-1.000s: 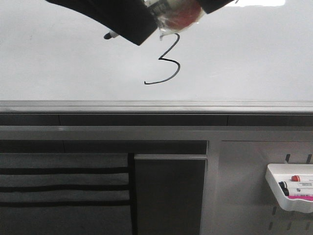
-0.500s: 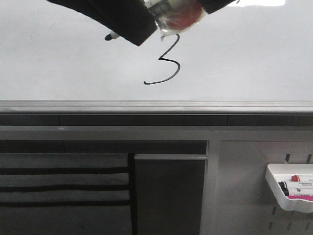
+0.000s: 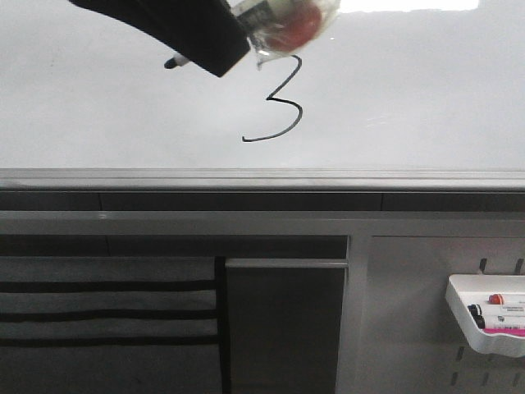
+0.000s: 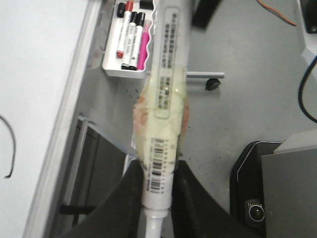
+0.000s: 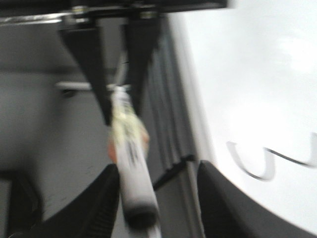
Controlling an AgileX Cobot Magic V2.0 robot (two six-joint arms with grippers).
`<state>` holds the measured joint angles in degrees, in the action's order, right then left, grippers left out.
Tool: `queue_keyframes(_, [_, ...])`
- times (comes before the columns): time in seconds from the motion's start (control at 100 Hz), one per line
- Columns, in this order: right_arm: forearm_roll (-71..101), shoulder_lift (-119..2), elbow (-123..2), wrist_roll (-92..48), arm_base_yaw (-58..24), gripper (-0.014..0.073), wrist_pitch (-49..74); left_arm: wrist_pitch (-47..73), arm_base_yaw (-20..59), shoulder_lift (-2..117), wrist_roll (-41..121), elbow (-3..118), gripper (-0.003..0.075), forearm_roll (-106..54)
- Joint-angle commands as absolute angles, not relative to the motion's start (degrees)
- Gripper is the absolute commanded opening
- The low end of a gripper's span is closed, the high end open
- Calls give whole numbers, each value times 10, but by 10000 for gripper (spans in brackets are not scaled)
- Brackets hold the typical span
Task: Write number 3 on whiteboard
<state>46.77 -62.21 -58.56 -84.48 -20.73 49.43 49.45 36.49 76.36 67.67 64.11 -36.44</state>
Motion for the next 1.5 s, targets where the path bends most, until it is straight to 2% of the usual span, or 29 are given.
queue_keyframes(0.0, [484, -574, -604, -792, -160, 325, 435, 462, 330, 750, 654, 659, -14, -381])
queue_keyframes(0.23, [484, -518, -598, -746, -48, 325, 428, 394, 177, 750, 584, 621, -20, -390])
queue_keyframes(0.4, [484, -518, -582, -730, -33, 325, 442, 217, 91, 750, 582, 543, -20, -515])
queue_keyframes(0.48, [484, -518, -570, -730, -33, 325, 442, 111, 89, 751, 583, 512, -20, -557])
queue_keyframes(0.55, [484, -518, -565, -730, -33, 325, 442, 69, 92, 762, 583, 505, -20, -566])
queue_keyframes(1.06, [484, -518, -564, -730, -33, 325, 441, 53, 93, 807, 583, 505, -14, -594])
queue_keyframes(1.11, [484, -518, -564, -730, -33, 325, 441, 53, 93, 806, 583, 505, 17, -592])
queue_keyframes(1.18, [484, -518, -564, -730, -33, 325, 441, 54, 93, 805, 583, 505, 99, -591])
queue_keyframes(1.33, [484, -518, -564, -696, -33, 325, 440, 56, 92, 799, 583, 505, 363, -589])
queue_keyframes(1.38, [482, -518, -564, -680, -33, 325, 440, 57, 91, 789, 583, 505, 421, -586])
queue_keyframes(1.49, [448, -516, -565, -599, -33, 325, 440, 82, 91, 752, 583, 505, 450, -556])
